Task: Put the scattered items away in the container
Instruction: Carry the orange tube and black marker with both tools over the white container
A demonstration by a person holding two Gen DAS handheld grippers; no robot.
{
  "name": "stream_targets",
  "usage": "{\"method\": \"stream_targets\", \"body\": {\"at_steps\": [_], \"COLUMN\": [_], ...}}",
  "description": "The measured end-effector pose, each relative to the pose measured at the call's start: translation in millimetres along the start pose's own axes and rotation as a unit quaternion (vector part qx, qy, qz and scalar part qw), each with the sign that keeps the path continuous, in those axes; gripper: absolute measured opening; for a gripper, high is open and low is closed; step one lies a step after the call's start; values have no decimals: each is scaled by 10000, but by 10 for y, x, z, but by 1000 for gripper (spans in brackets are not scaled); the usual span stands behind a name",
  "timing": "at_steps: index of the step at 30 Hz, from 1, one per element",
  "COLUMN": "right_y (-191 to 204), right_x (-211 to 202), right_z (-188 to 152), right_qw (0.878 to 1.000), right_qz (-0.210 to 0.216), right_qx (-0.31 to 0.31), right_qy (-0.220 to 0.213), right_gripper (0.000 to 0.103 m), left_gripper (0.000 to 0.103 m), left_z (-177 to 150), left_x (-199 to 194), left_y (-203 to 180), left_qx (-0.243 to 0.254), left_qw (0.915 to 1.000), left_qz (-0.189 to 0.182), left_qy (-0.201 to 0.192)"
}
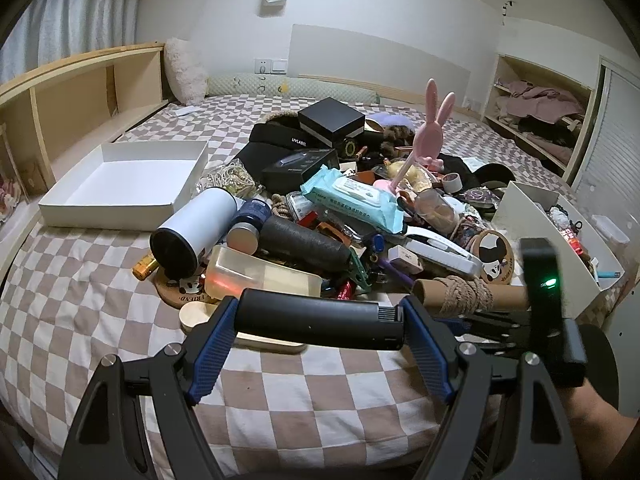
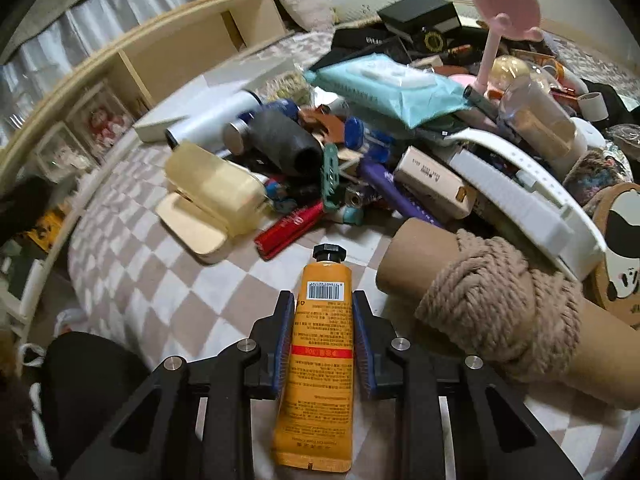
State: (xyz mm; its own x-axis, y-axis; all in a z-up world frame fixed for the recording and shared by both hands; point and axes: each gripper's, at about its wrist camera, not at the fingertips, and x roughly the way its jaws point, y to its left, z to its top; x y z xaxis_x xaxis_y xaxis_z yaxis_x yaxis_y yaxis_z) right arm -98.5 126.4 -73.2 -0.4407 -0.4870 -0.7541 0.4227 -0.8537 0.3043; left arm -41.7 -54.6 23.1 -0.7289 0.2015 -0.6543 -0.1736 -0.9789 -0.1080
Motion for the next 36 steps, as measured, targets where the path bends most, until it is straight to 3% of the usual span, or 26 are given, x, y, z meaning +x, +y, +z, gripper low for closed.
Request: {"method": "stream_targets", "body": {"at_steps": [9, 20, 36], "right_y": [108, 92, -645], "right_x": [-584, -1461, -2401], "right_z": [146, 268, 204], "right_qw": [9982, 9898, 9768], "right_qz": [261, -46, -746], "right_qx": [-158, -573, -190], "right_qy": [-520, -1301, -1998], "right_gripper": [29, 29, 29], "left_gripper": [81, 81, 81], "left_z": [81, 240, 519], "left_x": [-54, -103, 44], "left_y": [-149, -430, -1179], "left_qx": [39, 50, 313], "left_qw": [9999, 9989, 9952], "left_qz": [-102, -337, -819], "left_qy": [-128, -318, -426]}}
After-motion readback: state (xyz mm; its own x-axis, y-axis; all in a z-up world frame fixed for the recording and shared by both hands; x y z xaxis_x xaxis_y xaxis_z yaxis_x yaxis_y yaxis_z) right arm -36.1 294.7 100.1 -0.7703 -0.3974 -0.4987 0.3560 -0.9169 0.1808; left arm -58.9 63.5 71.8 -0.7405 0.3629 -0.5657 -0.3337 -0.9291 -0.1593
